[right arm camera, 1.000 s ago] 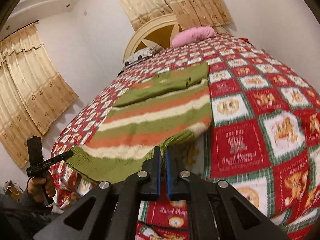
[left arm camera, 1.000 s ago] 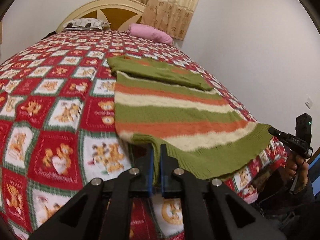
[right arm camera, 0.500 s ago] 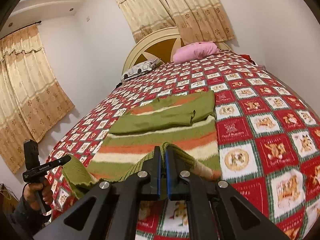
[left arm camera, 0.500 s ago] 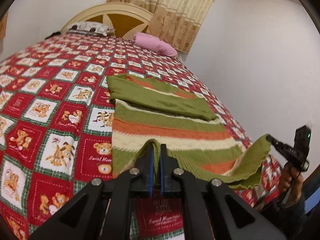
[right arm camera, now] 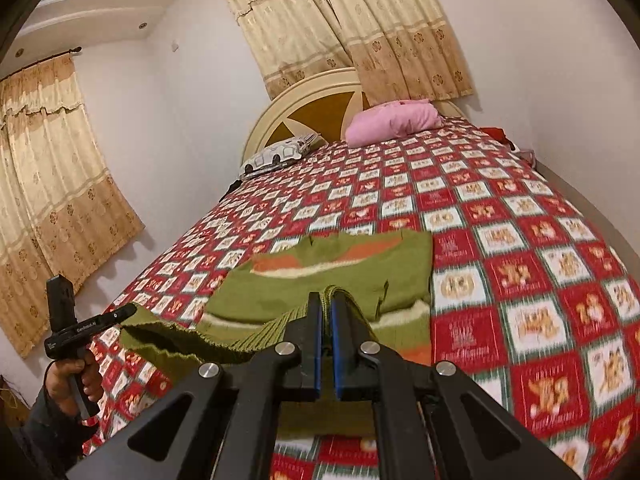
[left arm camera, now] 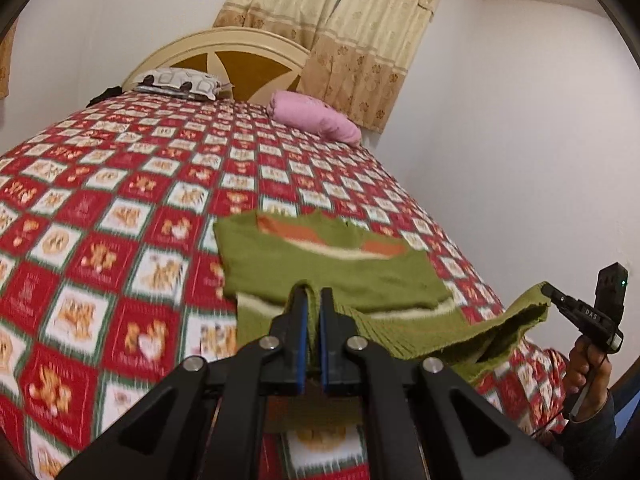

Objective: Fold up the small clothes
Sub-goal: 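Lift the hem with both grippers and fold it over onto the collar, then open both grippers and release the folded hem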

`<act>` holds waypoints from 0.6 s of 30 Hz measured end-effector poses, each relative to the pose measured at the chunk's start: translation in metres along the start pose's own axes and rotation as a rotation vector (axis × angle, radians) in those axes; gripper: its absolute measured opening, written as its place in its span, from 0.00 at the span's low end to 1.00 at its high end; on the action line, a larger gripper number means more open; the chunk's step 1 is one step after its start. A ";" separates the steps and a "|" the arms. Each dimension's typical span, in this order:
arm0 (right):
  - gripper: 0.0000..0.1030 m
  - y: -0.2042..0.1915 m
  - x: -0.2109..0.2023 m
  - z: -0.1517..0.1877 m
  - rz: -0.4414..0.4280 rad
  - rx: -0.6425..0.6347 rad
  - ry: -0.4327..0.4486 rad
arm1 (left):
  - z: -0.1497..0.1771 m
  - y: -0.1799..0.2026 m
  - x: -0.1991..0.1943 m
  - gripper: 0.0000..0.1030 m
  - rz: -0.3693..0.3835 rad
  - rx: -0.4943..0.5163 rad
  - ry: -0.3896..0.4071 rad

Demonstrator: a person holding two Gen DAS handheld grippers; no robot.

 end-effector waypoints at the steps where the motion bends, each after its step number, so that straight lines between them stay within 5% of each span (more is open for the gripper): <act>1: 0.03 0.001 0.005 -0.007 0.002 -0.004 0.001 | -0.007 -0.001 0.003 0.05 -0.004 0.000 0.008; 9: 0.03 0.016 0.043 -0.047 0.015 0.006 -0.014 | -0.053 -0.001 0.034 0.05 -0.021 0.029 0.027; 18: 0.03 0.047 0.128 -0.051 0.056 0.049 -0.137 | -0.055 -0.034 0.119 0.05 -0.115 0.018 -0.092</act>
Point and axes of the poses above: each gripper's, at about its wrist camera, not at the fingertips, and x roughly the way its jaws point, y to its right, z to its underside, the point moved 7 cm from there along x, roughly the way its jaws point, and after that the axes turned 1 degree about -z, right-handed, at the moved point
